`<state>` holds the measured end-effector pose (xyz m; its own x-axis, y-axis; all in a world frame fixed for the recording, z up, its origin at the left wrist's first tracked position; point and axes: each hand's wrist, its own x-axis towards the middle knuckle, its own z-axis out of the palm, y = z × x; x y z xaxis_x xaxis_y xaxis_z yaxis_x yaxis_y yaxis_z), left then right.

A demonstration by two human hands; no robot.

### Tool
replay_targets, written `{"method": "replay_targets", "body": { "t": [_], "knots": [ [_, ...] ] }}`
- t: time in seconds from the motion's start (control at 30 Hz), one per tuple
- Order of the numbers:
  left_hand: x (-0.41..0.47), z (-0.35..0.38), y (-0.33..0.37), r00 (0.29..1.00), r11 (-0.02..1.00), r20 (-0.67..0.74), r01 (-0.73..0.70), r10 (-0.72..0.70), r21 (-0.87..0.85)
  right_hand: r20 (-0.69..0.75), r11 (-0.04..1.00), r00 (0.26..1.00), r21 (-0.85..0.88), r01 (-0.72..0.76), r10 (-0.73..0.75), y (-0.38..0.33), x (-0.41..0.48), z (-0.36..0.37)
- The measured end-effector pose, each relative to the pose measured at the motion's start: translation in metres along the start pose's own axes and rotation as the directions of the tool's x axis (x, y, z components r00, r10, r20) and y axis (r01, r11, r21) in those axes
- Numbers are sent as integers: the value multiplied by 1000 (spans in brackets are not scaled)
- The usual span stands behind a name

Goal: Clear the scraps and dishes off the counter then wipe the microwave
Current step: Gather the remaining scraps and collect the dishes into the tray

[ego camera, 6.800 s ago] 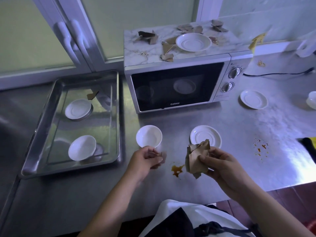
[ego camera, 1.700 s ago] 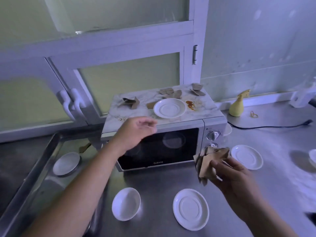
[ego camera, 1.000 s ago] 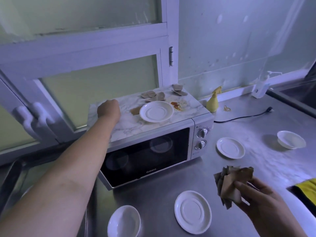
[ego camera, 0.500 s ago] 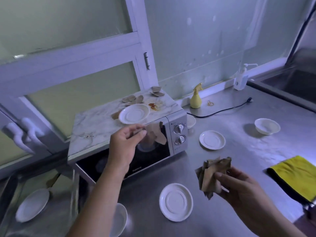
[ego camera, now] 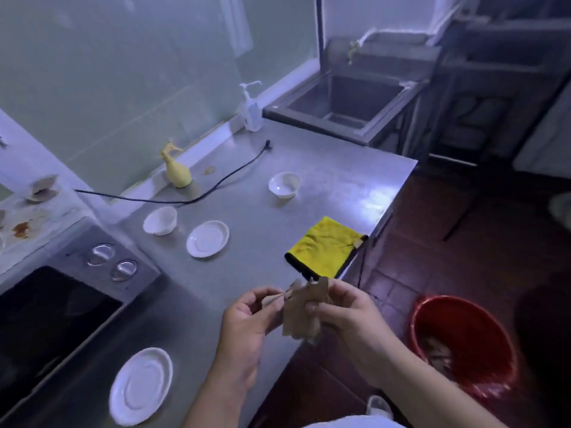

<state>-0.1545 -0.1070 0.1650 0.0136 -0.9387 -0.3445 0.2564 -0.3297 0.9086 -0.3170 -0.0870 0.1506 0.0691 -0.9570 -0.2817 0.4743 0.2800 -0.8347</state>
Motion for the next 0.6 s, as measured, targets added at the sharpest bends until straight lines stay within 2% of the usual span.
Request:
{"method": "replay_targets", "body": {
  "t": [0.13, 0.27, 0.47, 0.6],
  "knots": [
    [11, 71, -32, 974, 988, 166, 153, -155, 27, -191, 999, 980, -18, 51, -53, -10, -4, -74],
    [21, 134, -57, 926, 966, 278, 235, -256, 107, -358, 997, 932, 45, 66, -46, -21, -21, -135],
    [34, 212, -95, 781, 864, 398, 343, -481, 370, -573, 977, 818, 197, 77, 51, -18, -47, -207],
    [45, 247, -128, 668, 774, 437, 355, -602, 524, -653, 950, 747, 298, 99, 127, -2, -57, -247]
  ]
}}
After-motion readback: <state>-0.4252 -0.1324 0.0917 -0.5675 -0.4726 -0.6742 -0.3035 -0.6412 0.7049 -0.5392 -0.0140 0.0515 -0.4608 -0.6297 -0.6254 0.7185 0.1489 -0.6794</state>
